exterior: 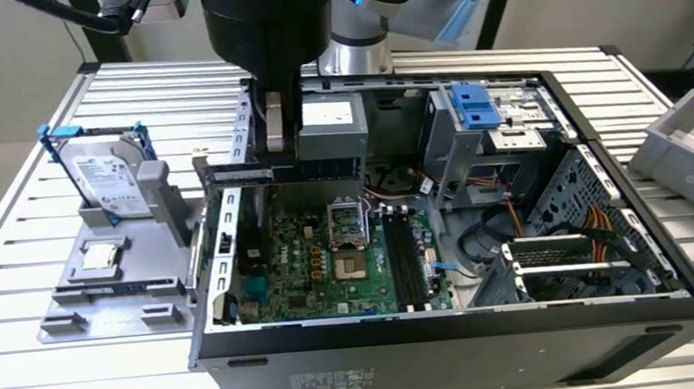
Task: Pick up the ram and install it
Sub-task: 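Pick up the ram and move it above insertion slot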
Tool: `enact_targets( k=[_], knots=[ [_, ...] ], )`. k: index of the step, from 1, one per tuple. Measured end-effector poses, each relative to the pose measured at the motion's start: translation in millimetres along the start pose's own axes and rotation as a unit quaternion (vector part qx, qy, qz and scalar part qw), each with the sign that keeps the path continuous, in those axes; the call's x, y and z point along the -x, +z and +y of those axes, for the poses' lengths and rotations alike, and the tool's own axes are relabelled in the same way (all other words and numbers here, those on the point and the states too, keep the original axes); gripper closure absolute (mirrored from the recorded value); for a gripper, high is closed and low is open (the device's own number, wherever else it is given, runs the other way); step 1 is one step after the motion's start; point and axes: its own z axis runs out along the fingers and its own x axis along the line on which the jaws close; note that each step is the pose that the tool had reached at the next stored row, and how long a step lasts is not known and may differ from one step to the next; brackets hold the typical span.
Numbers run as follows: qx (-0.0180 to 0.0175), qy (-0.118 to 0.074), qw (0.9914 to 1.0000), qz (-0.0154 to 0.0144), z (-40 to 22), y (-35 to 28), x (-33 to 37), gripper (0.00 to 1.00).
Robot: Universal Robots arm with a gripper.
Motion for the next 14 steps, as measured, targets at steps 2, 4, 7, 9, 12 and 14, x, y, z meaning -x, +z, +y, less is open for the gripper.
enact_targets(
  k=[2, 4, 7, 9, 12, 14],
  knots=[
    [0.0, 0.0, 1.0, 0.0, -1.7, 0.1, 3.0, 1.0],
    [0.0, 0.0, 1.0, -0.0001, -3.3, 0.2, 5.9, 1.0],
    [0.0, 0.0, 1.0, 0.0, -5.7, 0.2, 10.0, 1.0],
    [0.0, 0.0, 1.0, 0.0, -7.6, 0.3, 12.6, 1.0],
    [0.0, 0.0, 1.0, 0.0, -10.5, 0.3, 15.5, 1.0],
    [0.0, 0.0, 1.0, 0.0, -12.9, 0.3, 16.6, 1.0]
  ],
)
